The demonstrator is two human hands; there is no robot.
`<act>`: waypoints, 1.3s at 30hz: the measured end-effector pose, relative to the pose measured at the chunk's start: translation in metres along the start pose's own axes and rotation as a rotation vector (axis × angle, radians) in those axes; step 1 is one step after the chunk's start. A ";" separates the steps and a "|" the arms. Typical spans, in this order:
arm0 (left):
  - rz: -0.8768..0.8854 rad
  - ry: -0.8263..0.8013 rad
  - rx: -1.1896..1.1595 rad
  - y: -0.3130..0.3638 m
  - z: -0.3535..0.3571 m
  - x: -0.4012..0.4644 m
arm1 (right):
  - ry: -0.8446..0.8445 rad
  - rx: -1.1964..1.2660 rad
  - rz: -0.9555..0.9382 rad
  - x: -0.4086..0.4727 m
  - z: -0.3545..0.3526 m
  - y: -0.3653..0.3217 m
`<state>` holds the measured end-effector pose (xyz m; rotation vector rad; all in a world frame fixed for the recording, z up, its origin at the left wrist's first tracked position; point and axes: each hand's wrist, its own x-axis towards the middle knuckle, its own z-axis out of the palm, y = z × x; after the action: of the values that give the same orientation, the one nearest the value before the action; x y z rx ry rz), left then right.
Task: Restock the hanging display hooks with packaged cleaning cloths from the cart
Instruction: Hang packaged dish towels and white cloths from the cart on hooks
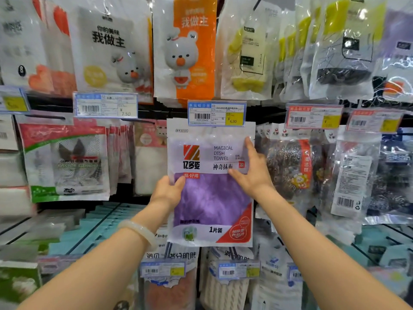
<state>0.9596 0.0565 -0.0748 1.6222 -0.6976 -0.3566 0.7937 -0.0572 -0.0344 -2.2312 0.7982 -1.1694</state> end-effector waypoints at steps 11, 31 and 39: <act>0.117 -0.069 0.120 -0.007 0.005 0.004 | -0.076 -0.032 0.020 -0.005 0.015 0.012; -0.051 0.154 1.254 -0.096 -0.118 -0.103 | -0.657 -0.388 -0.506 -0.120 0.197 -0.056; -0.461 0.307 1.283 -0.188 -0.258 -0.207 | -0.961 -0.278 -0.738 -0.221 0.314 -0.152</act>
<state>0.9991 0.3951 -0.2434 2.9912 -0.2602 0.0859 0.9985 0.2512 -0.2182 -2.9699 -0.3003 -0.0829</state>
